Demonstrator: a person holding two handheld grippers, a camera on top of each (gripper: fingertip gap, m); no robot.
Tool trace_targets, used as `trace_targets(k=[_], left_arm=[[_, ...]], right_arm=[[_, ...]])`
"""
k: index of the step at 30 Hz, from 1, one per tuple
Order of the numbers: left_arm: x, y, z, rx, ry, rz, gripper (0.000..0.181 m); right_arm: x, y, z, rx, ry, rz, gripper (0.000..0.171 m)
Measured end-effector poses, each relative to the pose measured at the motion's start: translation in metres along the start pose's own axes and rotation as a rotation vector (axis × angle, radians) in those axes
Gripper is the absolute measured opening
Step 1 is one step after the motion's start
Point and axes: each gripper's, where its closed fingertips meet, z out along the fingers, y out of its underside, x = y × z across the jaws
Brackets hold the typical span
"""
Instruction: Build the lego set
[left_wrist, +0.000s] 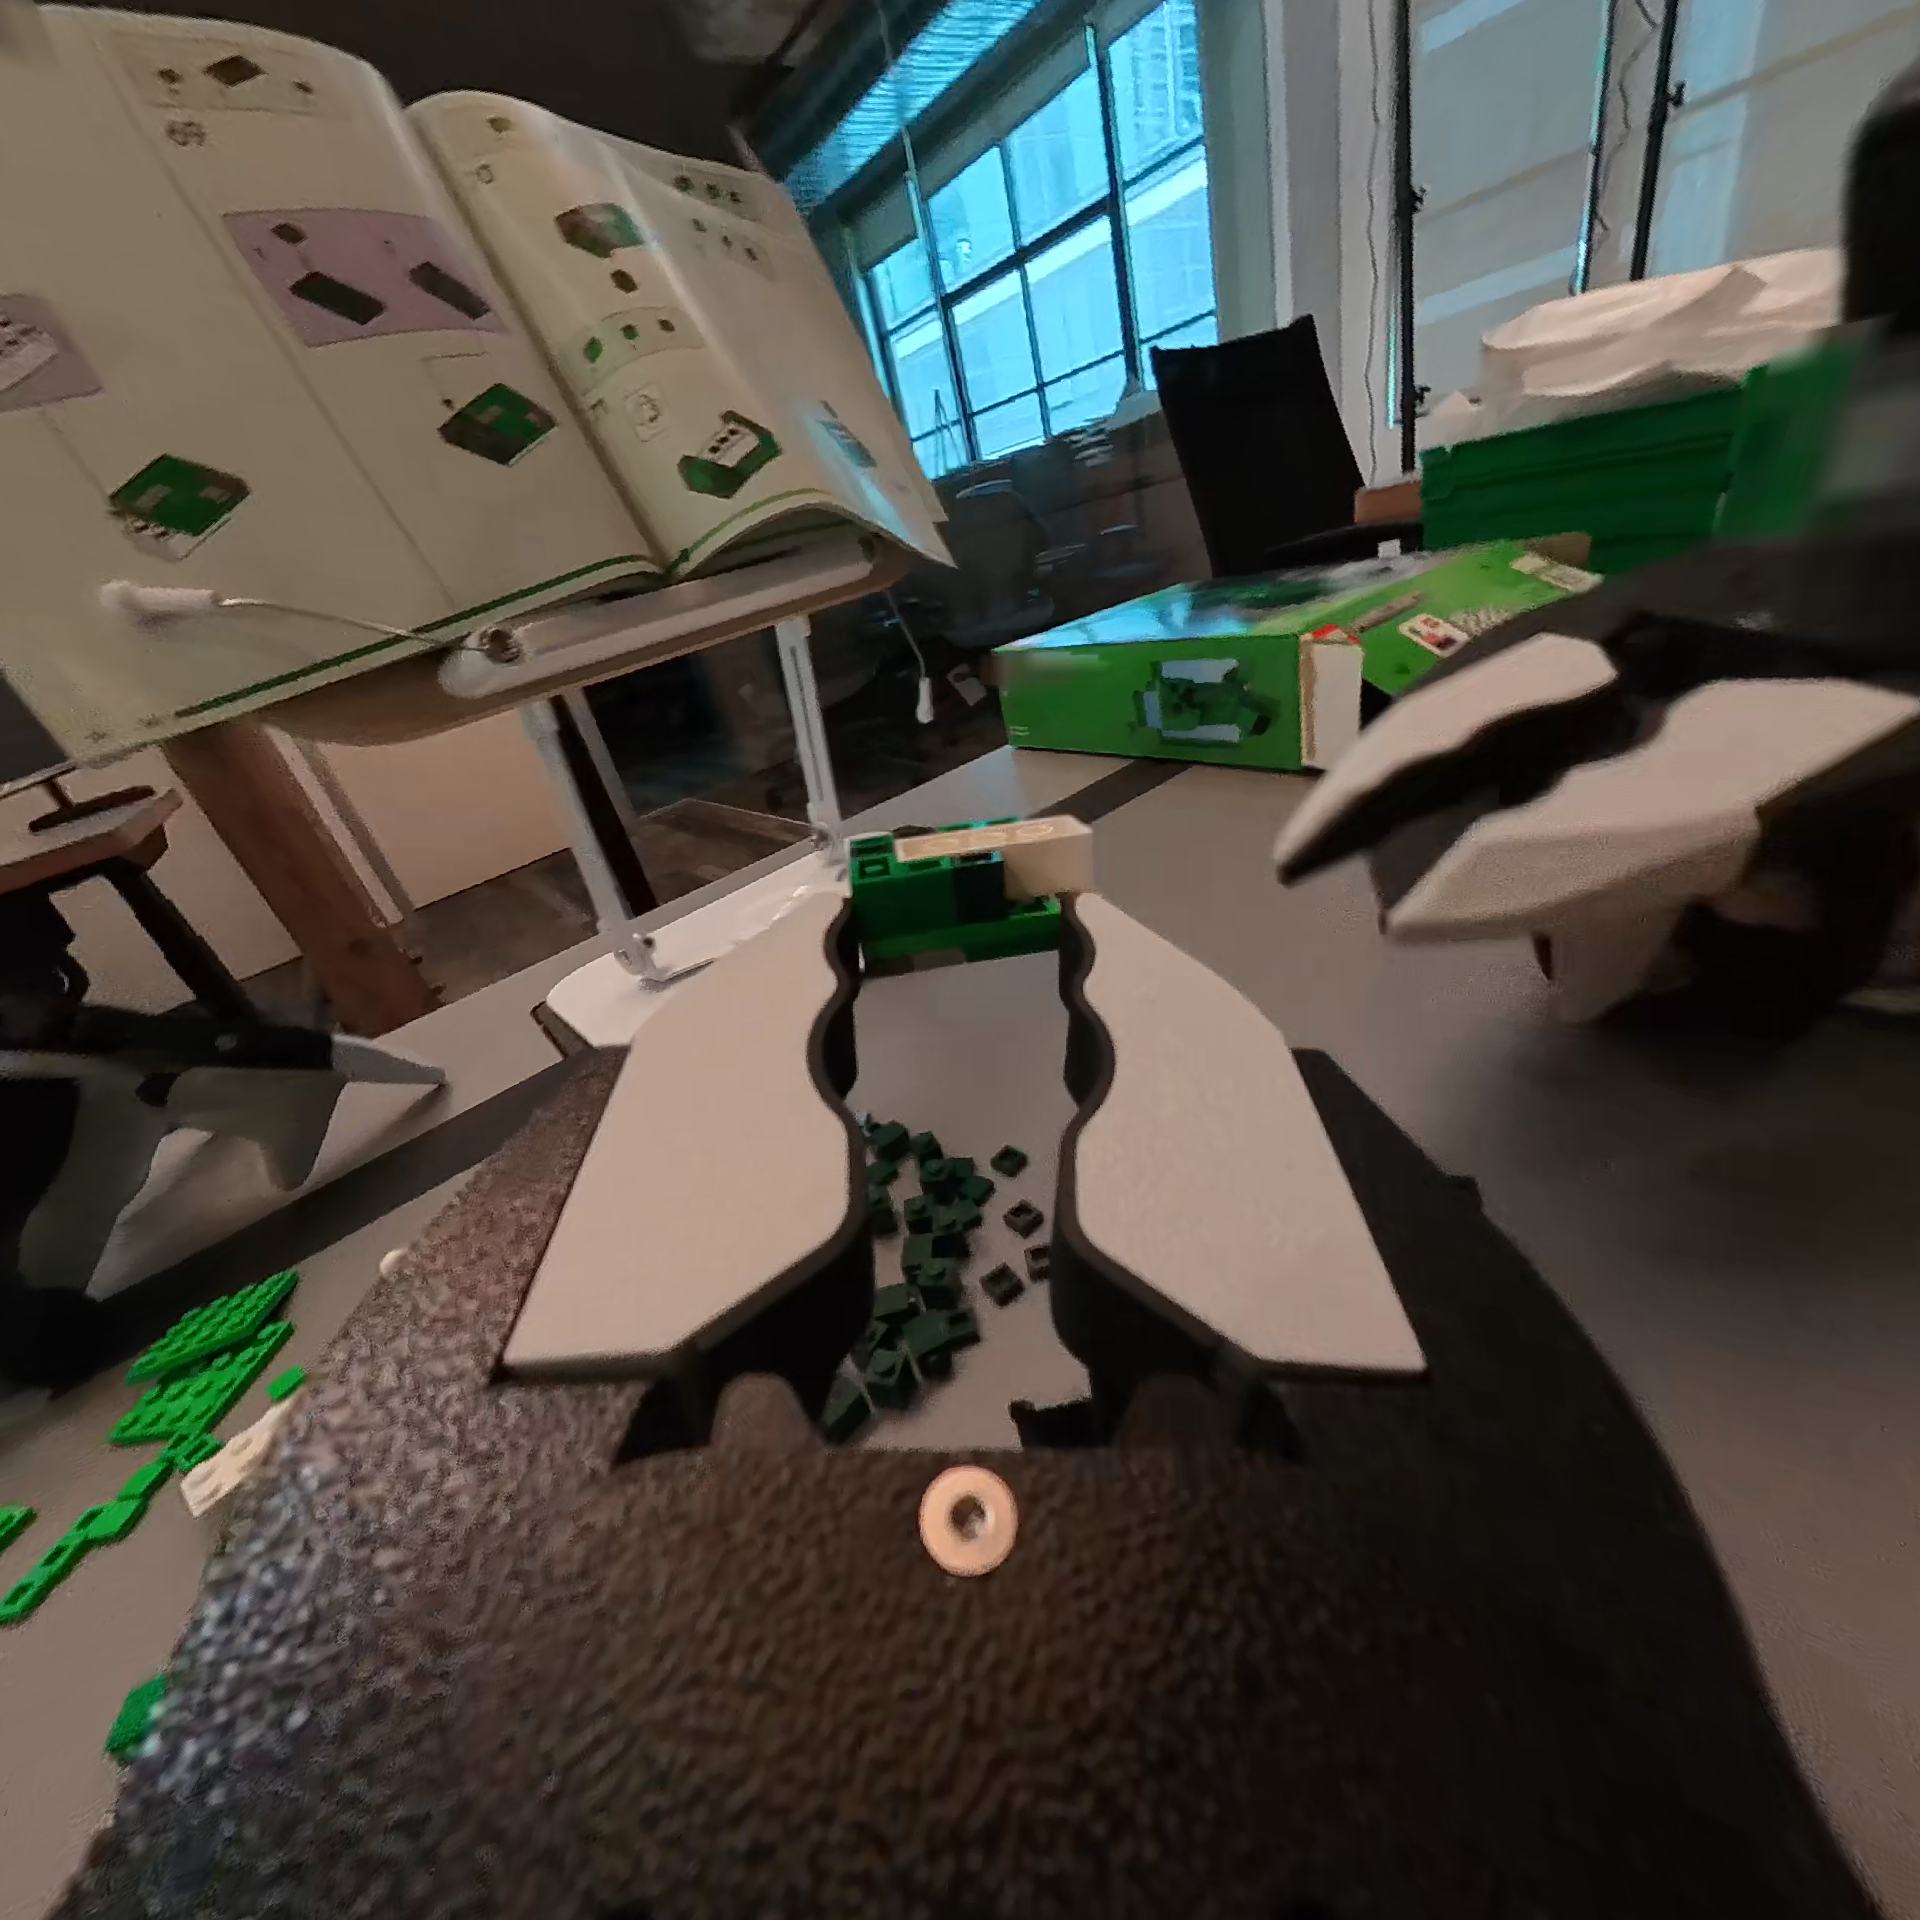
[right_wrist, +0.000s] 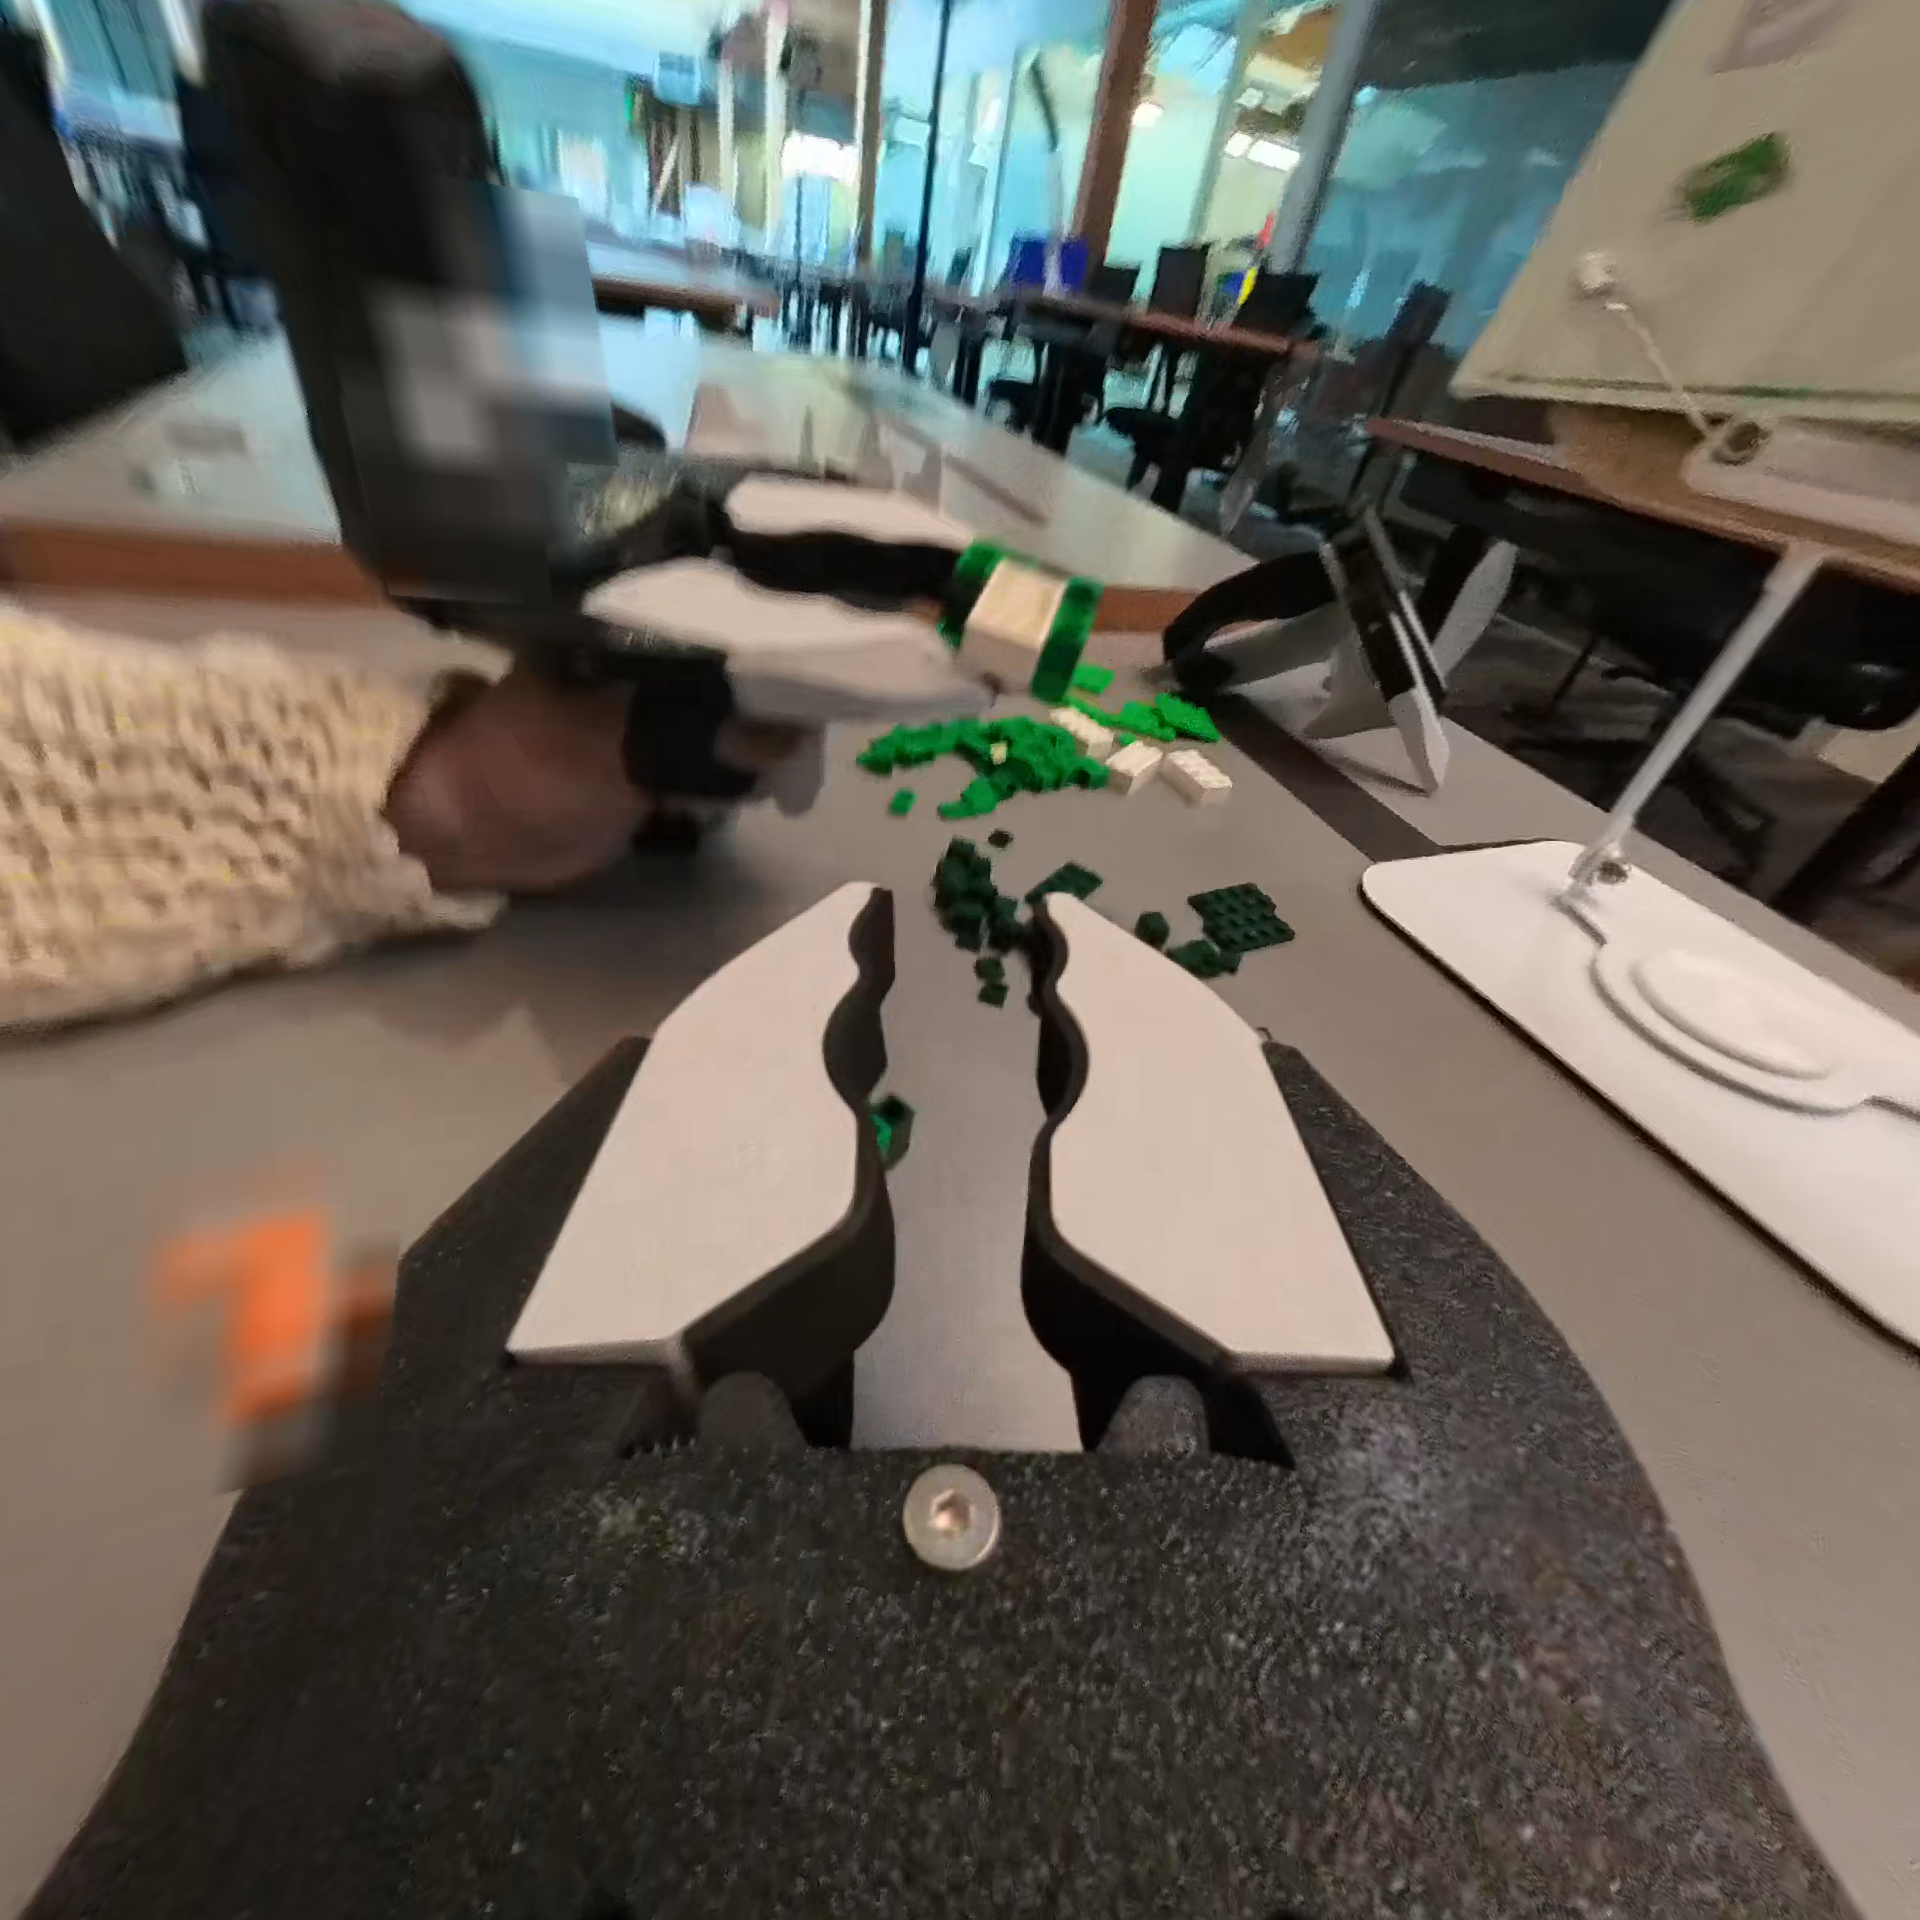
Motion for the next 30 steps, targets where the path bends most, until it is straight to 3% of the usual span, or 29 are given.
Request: trace_targets(k=[4, 7, 14, 30], left_arm=[[0.015, 0.003, 0.005, -0.04, 0.051, 0.089, 0.036], [0.028, 0.006, 0.009, -0.068, 0.091, 0.161, 0.036], [0.037, 0.014, 0.013, -0.134, 0.089, 0.281, 0.036], [0.035, 0.021, 0.014, -0.189, 0.058, 0.332, 0.036]], right_arm=[[0.007, -0.014, 0.002, 0.113, 0.008, 0.161, 0.041], [0.007, -0.011, 0.009, 0.089, 0.024, 0.202, 0.047], [0.008, -0.001, 0.013, 0.002, 0.087, 0.186, 0.029], [0.01, 0.009, 0.016, -0.071, 0.1, 0.231, 0.022]])
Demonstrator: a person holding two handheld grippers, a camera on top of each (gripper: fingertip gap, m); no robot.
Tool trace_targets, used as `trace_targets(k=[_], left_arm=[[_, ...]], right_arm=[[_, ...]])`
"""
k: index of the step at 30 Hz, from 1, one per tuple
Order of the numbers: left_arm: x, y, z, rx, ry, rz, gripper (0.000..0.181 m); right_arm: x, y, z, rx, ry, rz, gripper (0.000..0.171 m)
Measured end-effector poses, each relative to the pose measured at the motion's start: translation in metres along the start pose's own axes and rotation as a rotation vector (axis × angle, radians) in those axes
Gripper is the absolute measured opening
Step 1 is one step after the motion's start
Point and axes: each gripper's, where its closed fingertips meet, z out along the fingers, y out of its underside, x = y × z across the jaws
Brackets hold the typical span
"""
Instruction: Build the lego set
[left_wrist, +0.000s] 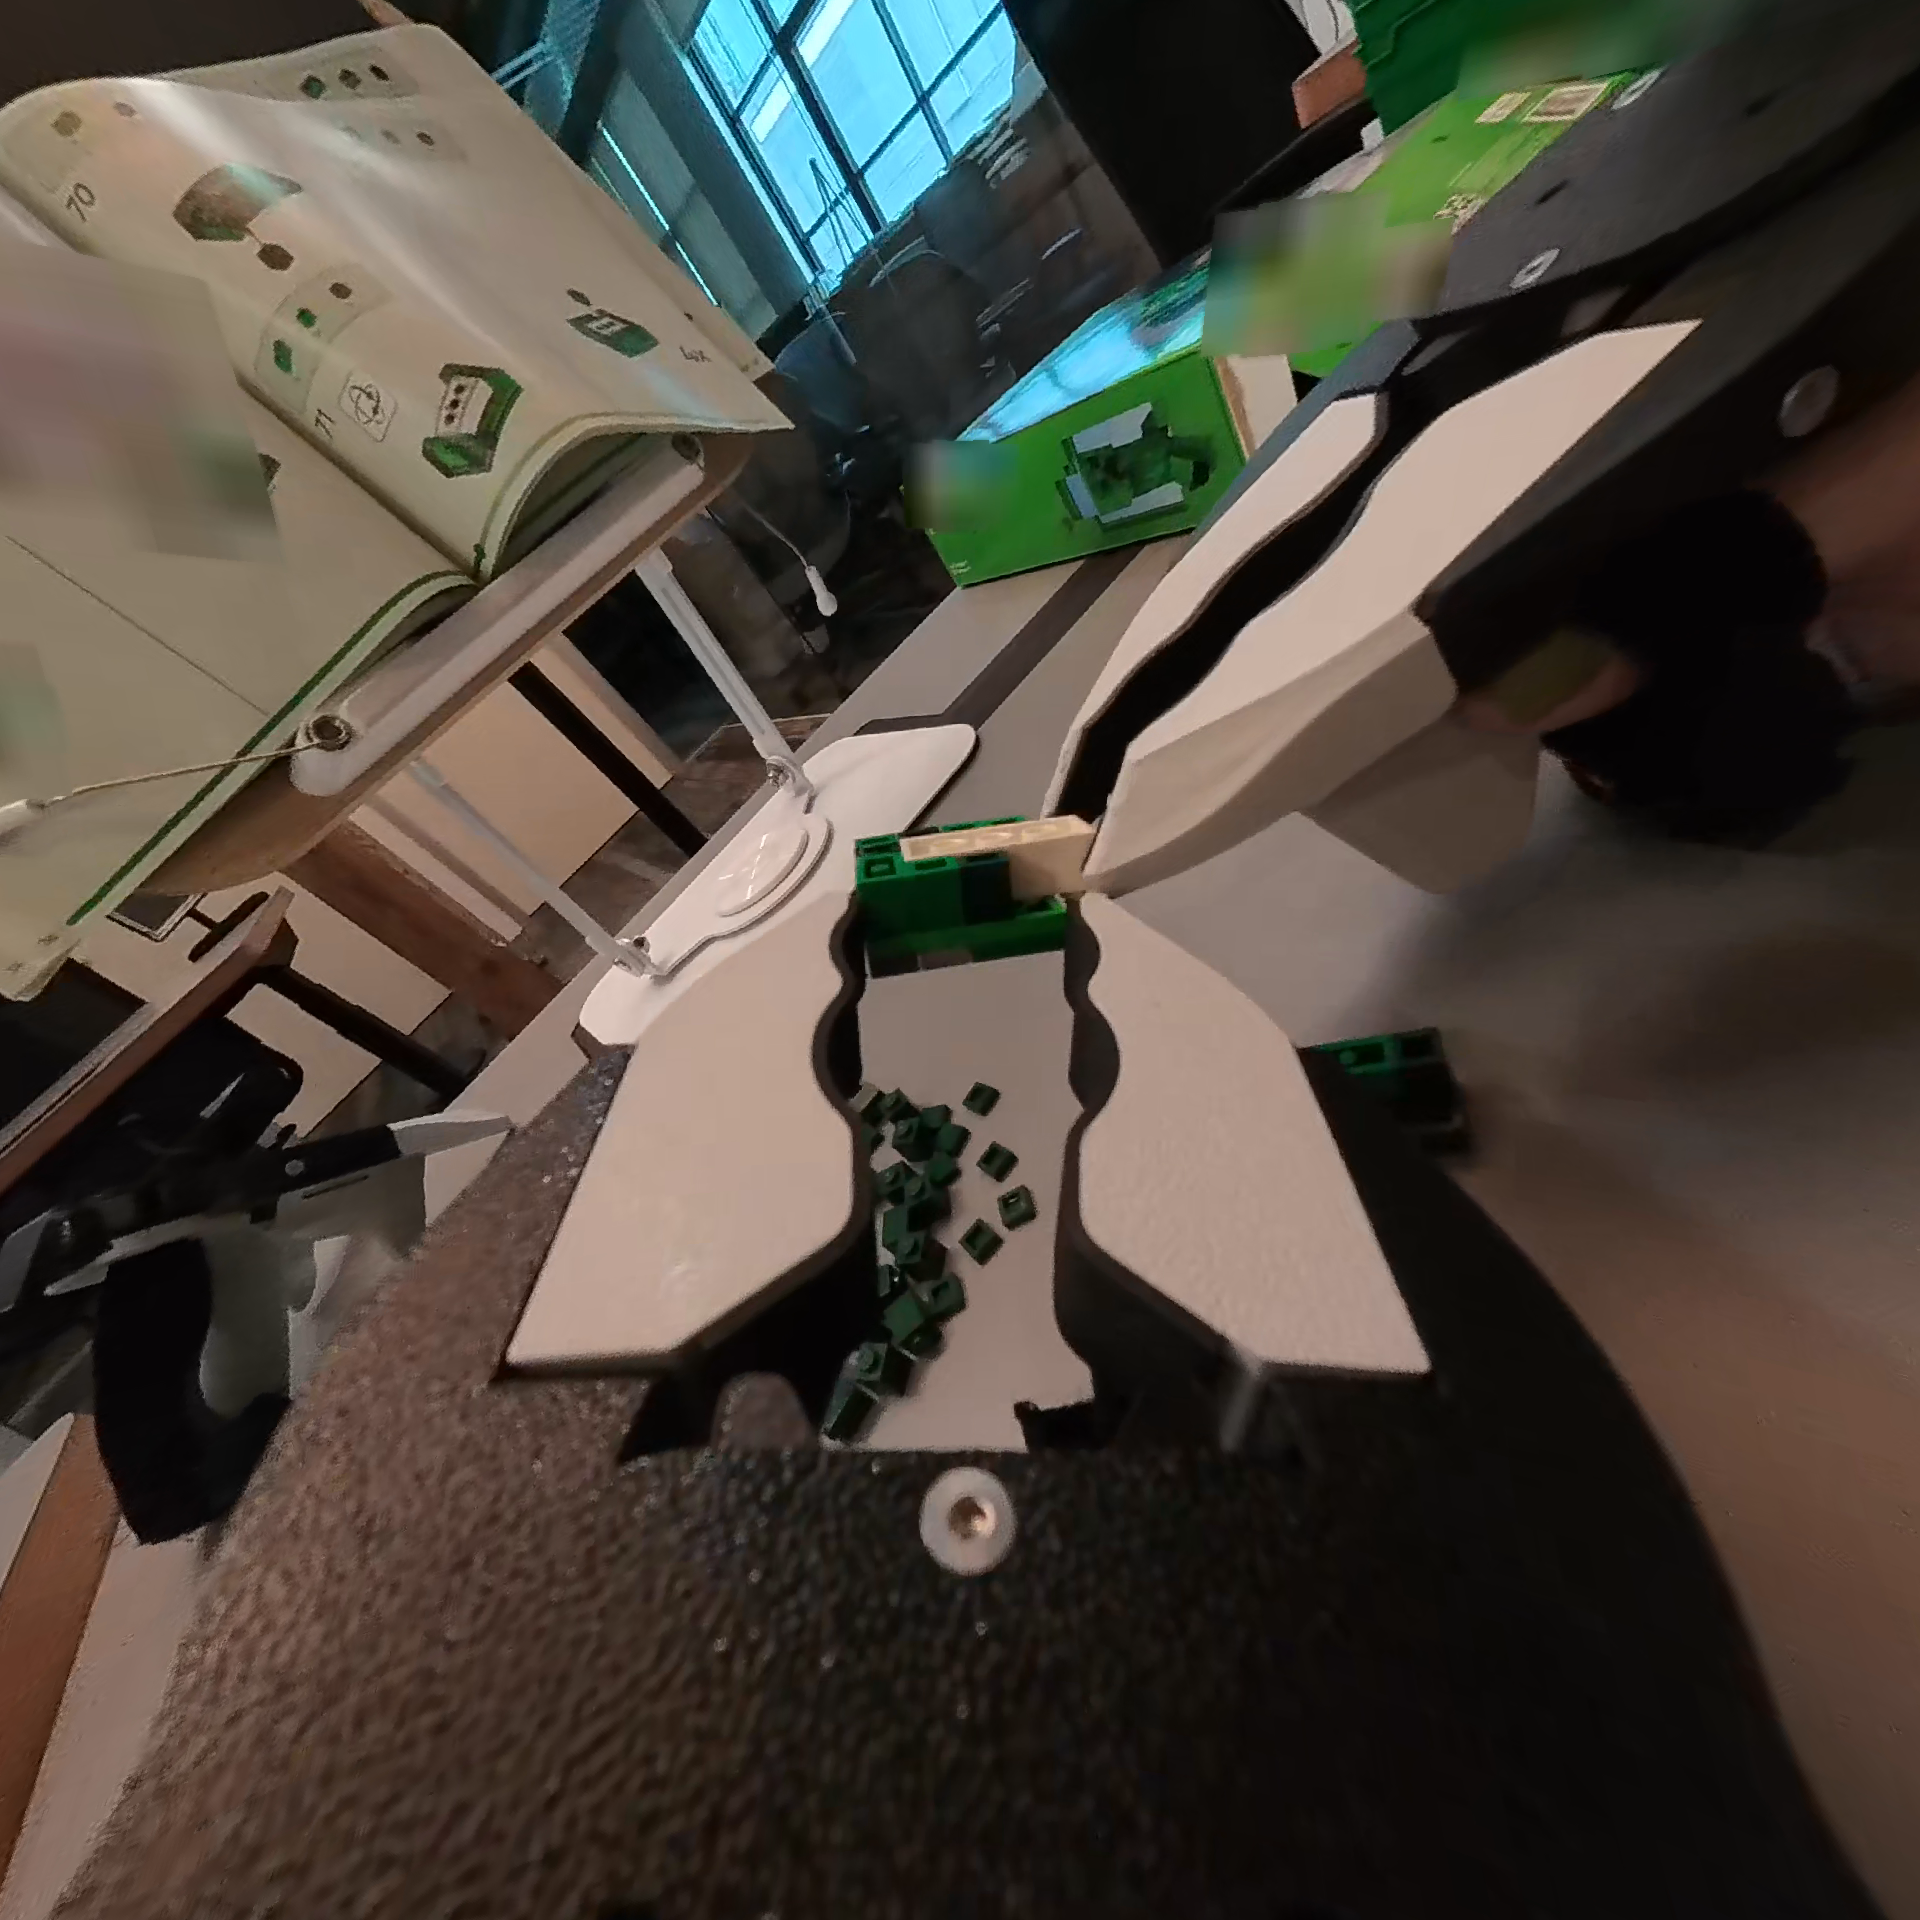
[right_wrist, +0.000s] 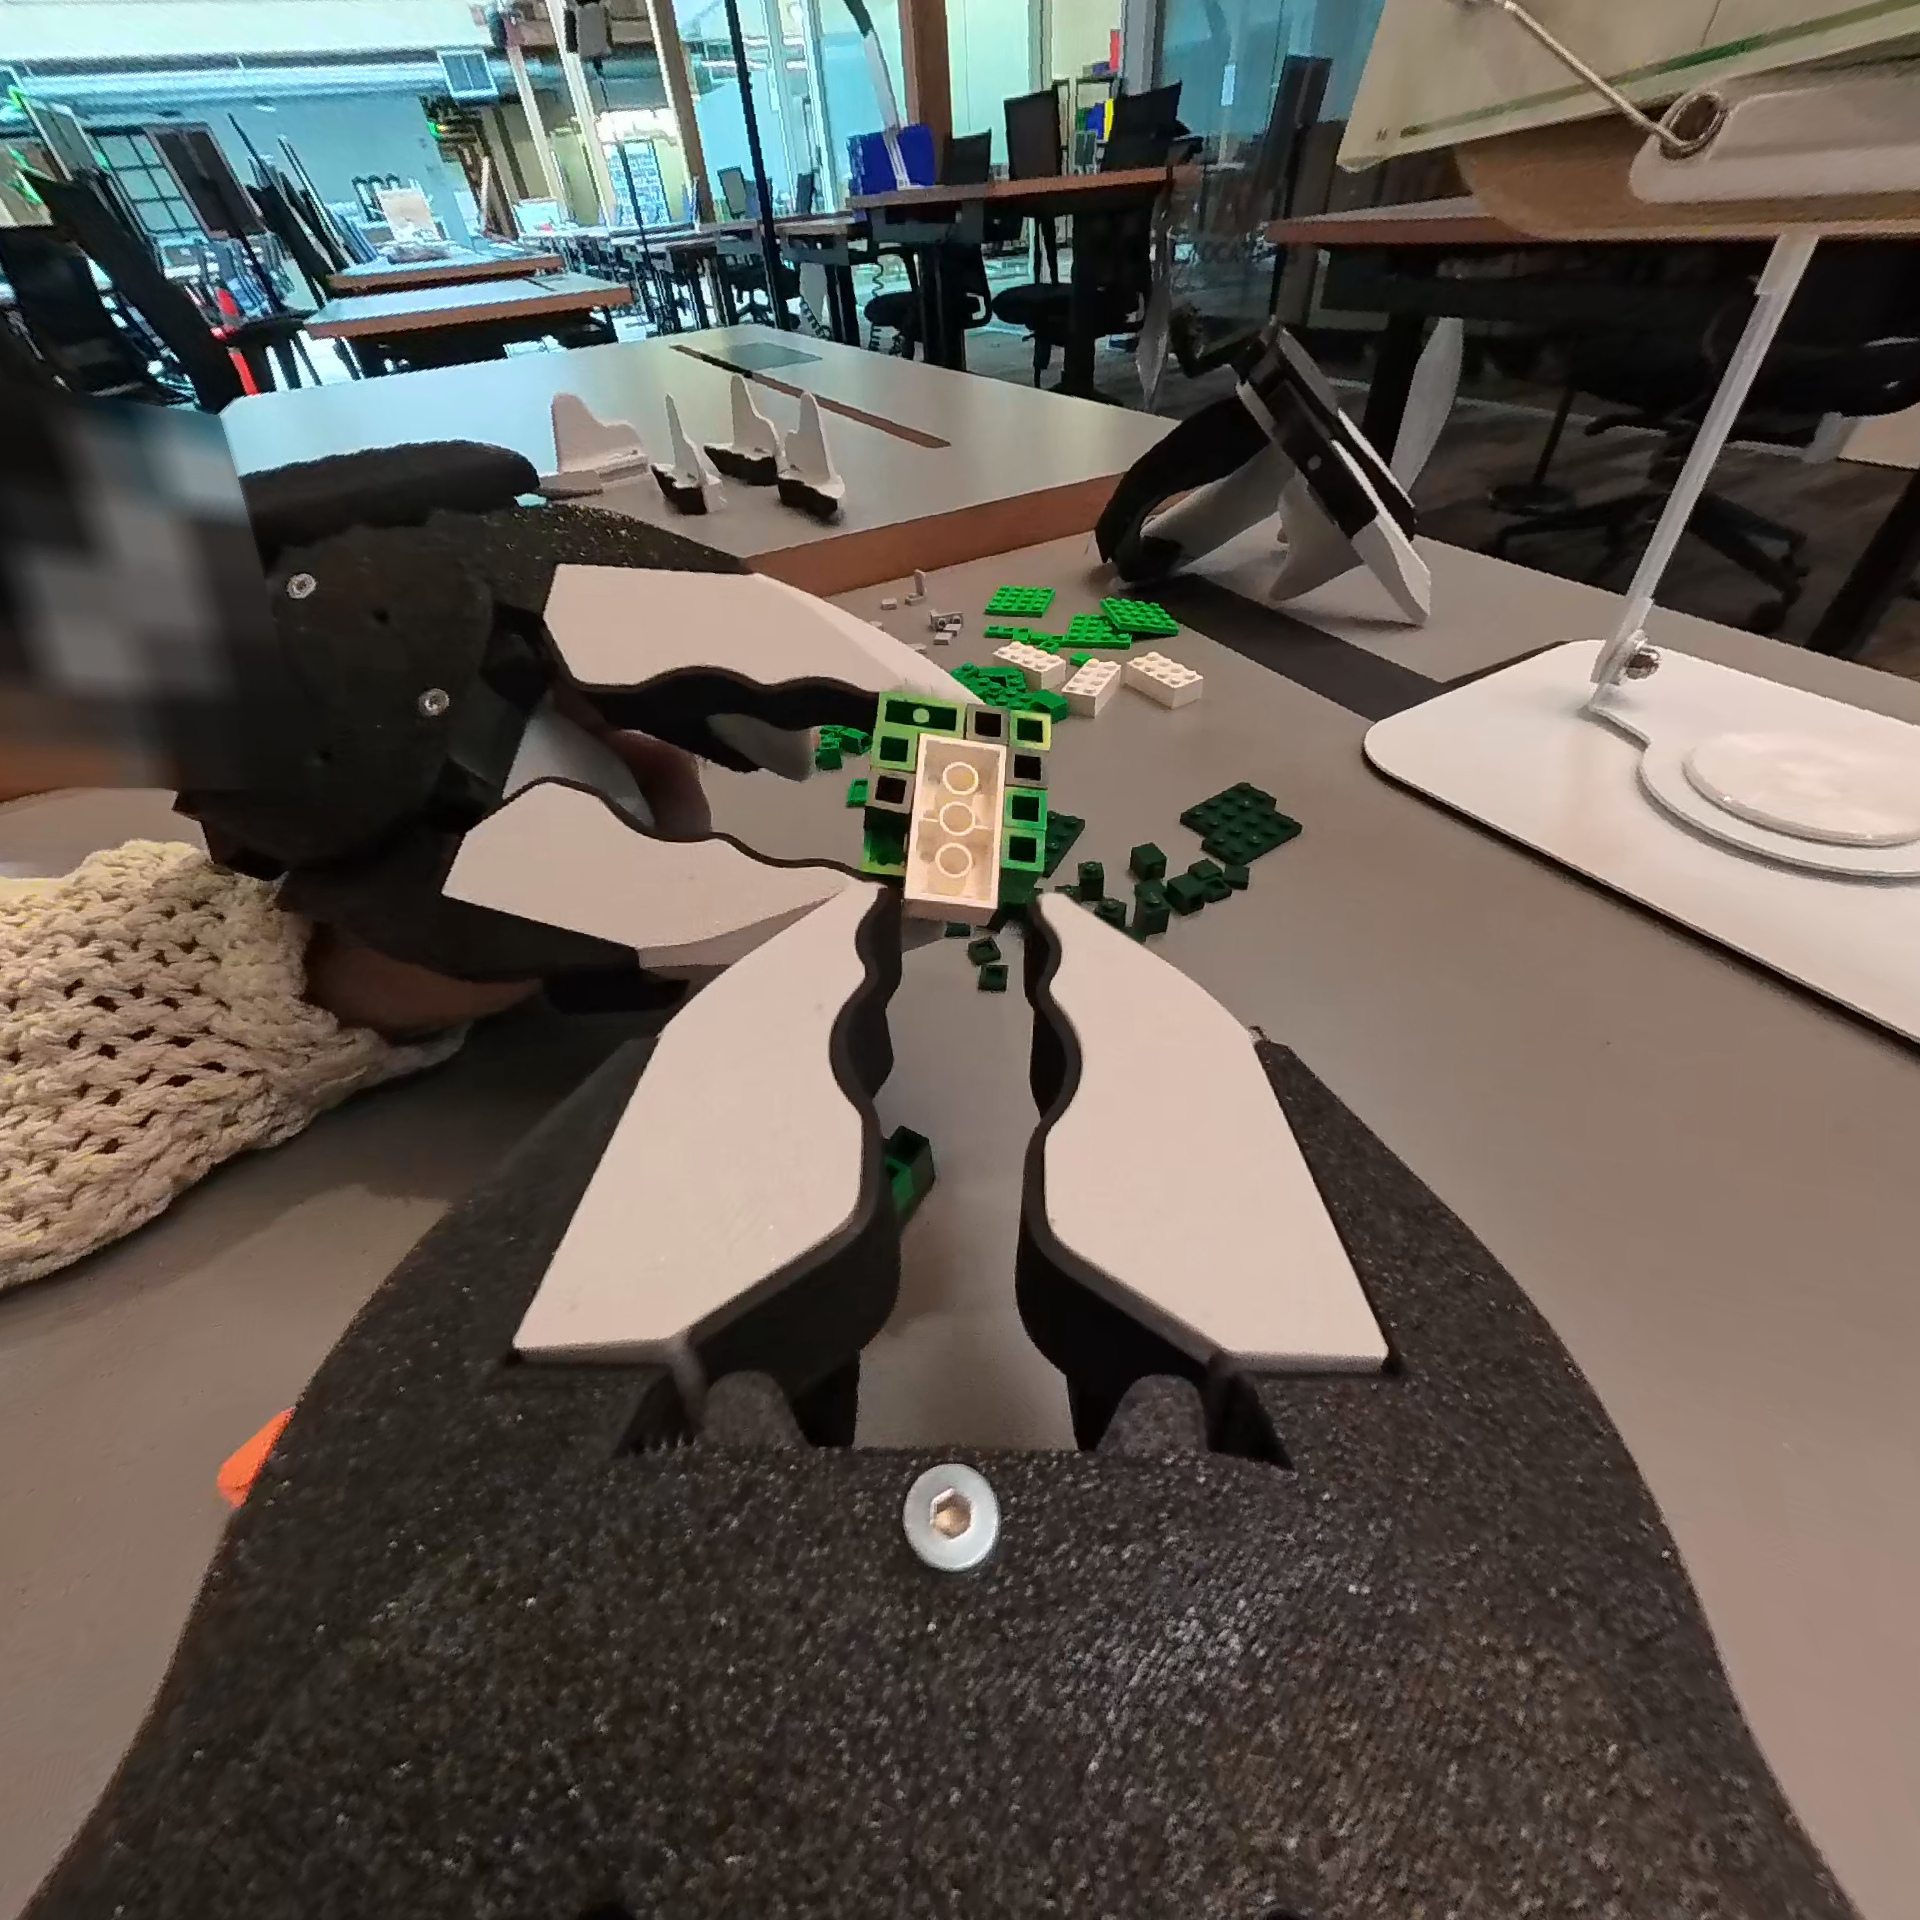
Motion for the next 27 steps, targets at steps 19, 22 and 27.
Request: trace_targets(k=[19, 22, 27], left_arm=[[0.003, -0.002, 0.0, 0.005, -0.001, 0.043, 0.036], [-0.001, -0.011, -0.003, 0.042, -0.044, 0.05, 0.042], [-0.01, -0.028, -0.013, 0.14, -0.138, 0.101, 0.059]], right_arm=[[-0.003, 0.0, 0.0, 0.007, -0.076, 0.104, 0.016], [-0.002, -0.006, -0.004, 0.05, -0.089, 0.125, 0.016], [0.007, -0.026, -0.021, 0.213, -0.237, 0.356, 0.016]])
